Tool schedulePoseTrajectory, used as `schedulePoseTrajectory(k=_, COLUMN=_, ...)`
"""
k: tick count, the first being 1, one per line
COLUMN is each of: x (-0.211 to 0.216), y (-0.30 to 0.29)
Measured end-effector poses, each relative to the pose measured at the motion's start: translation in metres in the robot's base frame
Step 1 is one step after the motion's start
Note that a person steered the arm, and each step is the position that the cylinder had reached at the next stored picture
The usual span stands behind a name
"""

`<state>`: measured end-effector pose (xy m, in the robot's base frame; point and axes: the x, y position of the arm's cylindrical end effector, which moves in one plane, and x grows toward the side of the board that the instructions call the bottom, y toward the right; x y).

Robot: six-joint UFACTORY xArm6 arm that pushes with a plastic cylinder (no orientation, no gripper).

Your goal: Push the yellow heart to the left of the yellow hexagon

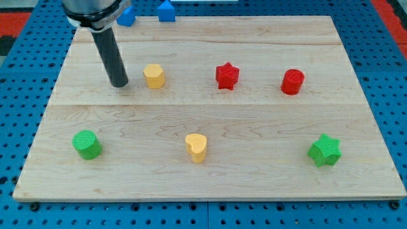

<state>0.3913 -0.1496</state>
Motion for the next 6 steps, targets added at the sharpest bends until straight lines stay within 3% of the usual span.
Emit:
schedulePoseTrajectory(k=1, x=0.012, y=0.038)
schedulePoseTrajectory(k=2, x=0.035, y=0.035)
schedulePoseTrajectory(k=4, x=0.161, y=0.159)
schedulePoseTrajectory(k=6, x=0.209, y=0.248)
